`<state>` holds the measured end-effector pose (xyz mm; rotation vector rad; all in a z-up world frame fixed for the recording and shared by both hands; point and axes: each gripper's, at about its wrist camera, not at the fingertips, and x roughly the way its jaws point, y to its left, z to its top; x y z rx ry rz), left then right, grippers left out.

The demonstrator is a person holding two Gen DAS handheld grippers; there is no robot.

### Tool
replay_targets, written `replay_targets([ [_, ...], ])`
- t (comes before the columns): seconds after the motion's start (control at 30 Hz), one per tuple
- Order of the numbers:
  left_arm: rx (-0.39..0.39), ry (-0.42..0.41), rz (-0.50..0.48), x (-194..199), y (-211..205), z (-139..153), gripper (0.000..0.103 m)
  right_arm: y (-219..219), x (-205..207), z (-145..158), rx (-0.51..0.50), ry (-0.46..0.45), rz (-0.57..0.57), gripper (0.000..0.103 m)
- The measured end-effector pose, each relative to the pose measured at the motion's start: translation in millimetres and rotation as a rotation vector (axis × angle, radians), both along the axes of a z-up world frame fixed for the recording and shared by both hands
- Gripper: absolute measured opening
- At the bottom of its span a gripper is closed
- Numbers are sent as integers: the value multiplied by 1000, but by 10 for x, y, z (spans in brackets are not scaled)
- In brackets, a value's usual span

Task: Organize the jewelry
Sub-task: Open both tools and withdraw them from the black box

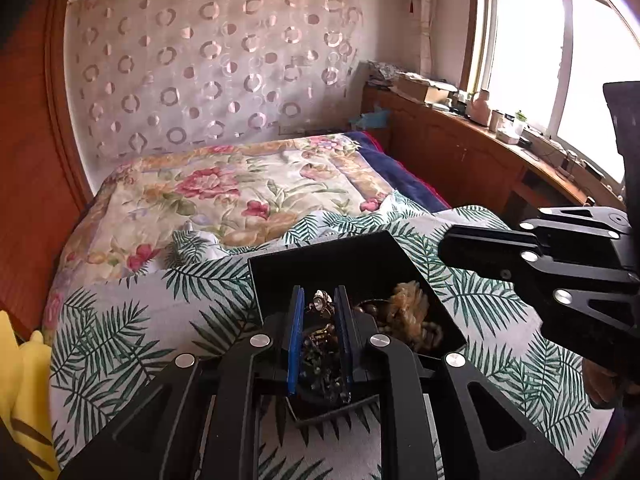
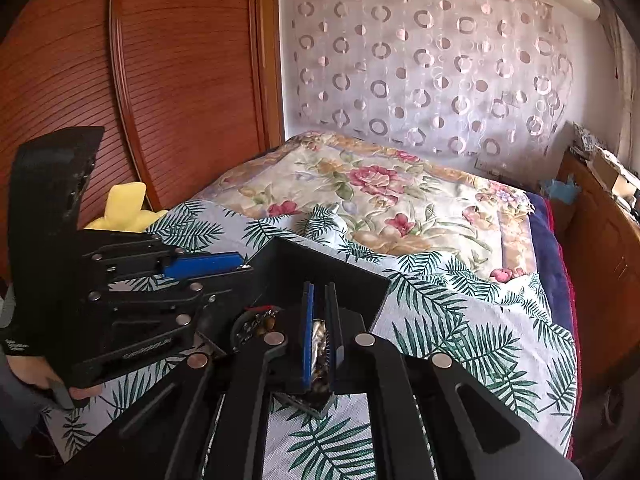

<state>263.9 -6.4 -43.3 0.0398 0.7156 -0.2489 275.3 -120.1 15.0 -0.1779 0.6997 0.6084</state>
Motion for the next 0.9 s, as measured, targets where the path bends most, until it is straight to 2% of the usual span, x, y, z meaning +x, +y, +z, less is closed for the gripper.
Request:
replay_targets([
  [0.1,1,3,5,35,-7,-4,14,-39,-28,12,13,3,-2,21],
  [0.2,-4,-2,11,19,-13,7,17,-77,-69,43,25,-7,-5,22],
  [0.3,1,-23,20,-22,-12,32,43,-141,-152,63,54,-13,-21,23],
  [0.37,14,-35,28,-77,-19,48,51,-173,-216,72,66,-20,-26,23],
  [0.4,20,-43,35,-114,-22,60,63,-189,-264,81,71,-24,-36,25],
  [0.43,21,-52,41,-149,-22,73,71,-199,-311,94,77,-32,-44,31],
  [0.47,21,-65,44,-201,-20,93,75,-216,-366,109,83,-42,-52,36],
  [0.5,23,-72,47,-242,-20,106,77,-238,-416,127,88,-52,-60,45],
  [0.57,28,-92,68,-356,-8,140,90,-280,-497,157,98,-70,-78,50],
  [0.7,20,-145,108,-654,28,242,95,-397,-707,235,134,-104,-131,73],
  [0.9,8,-185,150,-1078,52,371,95,-553,-1085,312,182,-164,-194,92],
])
